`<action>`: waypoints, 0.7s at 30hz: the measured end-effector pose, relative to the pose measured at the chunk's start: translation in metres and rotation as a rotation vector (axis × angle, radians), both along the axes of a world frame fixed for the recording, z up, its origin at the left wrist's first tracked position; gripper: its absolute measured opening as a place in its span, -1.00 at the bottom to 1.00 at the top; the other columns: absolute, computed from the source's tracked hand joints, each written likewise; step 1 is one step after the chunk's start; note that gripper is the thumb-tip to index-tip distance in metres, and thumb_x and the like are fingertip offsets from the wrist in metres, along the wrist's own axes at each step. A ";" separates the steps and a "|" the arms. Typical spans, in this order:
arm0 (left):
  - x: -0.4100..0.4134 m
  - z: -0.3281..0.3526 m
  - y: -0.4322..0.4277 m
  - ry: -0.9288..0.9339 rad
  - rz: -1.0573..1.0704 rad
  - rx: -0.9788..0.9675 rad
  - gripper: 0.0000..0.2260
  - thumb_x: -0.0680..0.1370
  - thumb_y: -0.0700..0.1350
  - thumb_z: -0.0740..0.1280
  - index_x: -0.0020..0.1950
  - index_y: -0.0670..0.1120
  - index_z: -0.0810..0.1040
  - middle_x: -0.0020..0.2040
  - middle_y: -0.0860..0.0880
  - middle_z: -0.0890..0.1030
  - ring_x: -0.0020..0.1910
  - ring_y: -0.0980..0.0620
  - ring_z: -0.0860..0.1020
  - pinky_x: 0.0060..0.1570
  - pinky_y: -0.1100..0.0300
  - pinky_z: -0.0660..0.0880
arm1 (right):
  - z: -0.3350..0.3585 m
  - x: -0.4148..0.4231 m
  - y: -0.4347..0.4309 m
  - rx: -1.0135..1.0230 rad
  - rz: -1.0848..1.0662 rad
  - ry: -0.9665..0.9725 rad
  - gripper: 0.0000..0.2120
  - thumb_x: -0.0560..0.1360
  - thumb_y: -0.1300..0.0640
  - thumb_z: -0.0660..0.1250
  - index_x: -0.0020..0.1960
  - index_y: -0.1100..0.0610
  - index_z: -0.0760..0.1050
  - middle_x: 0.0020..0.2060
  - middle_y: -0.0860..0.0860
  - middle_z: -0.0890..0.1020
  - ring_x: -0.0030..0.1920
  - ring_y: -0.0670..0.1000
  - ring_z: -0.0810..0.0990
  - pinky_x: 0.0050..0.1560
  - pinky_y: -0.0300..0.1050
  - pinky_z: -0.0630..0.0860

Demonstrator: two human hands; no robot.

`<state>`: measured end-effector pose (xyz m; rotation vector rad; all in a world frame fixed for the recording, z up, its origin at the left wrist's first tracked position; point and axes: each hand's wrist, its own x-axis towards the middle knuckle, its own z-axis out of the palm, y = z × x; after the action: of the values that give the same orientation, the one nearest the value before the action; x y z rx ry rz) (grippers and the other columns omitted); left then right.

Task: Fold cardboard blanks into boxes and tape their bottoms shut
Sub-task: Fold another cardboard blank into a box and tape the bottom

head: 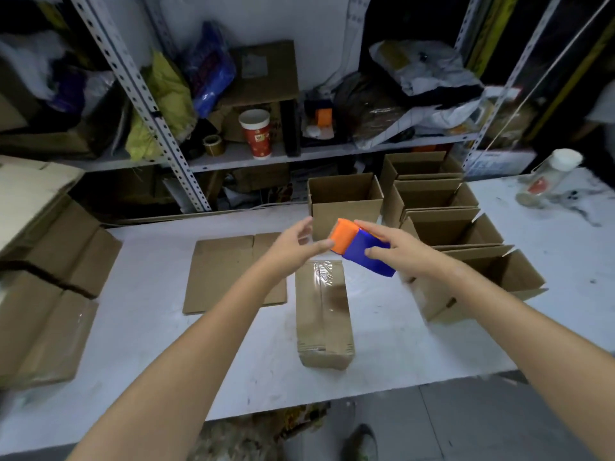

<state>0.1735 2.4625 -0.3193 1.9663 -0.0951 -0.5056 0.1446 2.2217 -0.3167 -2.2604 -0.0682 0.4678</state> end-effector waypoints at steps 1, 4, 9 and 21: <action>0.004 0.008 0.000 0.017 -0.029 -0.033 -0.25 0.50 0.08 0.48 0.59 -0.02 0.22 0.47 -0.01 0.42 0.40 -0.01 0.44 0.38 0.03 0.41 | 0.009 0.000 0.004 -0.033 0.057 0.003 -0.42 0.62 0.05 0.28 0.54 -0.29 0.14 0.24 -0.16 0.44 0.15 -0.06 0.50 0.05 -0.11 0.53; 0.009 0.023 0.003 0.072 -0.058 -0.133 -0.51 0.51 -0.03 0.48 0.41 -0.11 0.49 0.26 -0.08 0.61 0.22 -0.05 0.60 0.22 0.07 0.56 | 0.028 0.000 0.013 -0.112 0.143 0.016 -0.45 0.63 0.03 0.26 0.53 -0.26 0.16 0.19 -0.20 0.42 0.09 -0.07 0.49 -0.05 -0.19 0.52; 0.004 0.023 0.004 0.069 -0.043 -0.152 -0.70 0.55 -0.02 0.43 0.24 -0.09 0.57 0.14 -0.06 0.64 0.11 -0.02 0.63 0.07 0.13 0.62 | 0.035 -0.003 0.019 -0.152 0.177 -0.013 -0.42 0.55 -0.11 0.39 0.48 -0.19 0.22 0.21 -0.19 0.47 0.06 -0.11 0.52 -0.13 -0.31 0.48; 0.002 -0.007 0.009 0.032 0.238 -0.089 -0.97 0.60 -0.21 0.37 -0.03 -0.13 0.59 -0.07 -0.16 0.66 -0.09 -0.07 0.66 -0.15 0.17 0.63 | 0.033 0.005 0.039 -0.308 0.288 -0.046 -0.35 0.52 -0.17 0.40 0.52 -0.12 0.24 0.30 -0.10 0.50 0.18 -0.04 0.51 0.08 -0.10 0.56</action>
<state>0.1754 2.4713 -0.3262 1.8518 0.1334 -0.3701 0.1497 2.2606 -0.2838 -2.5771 -0.3720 0.6115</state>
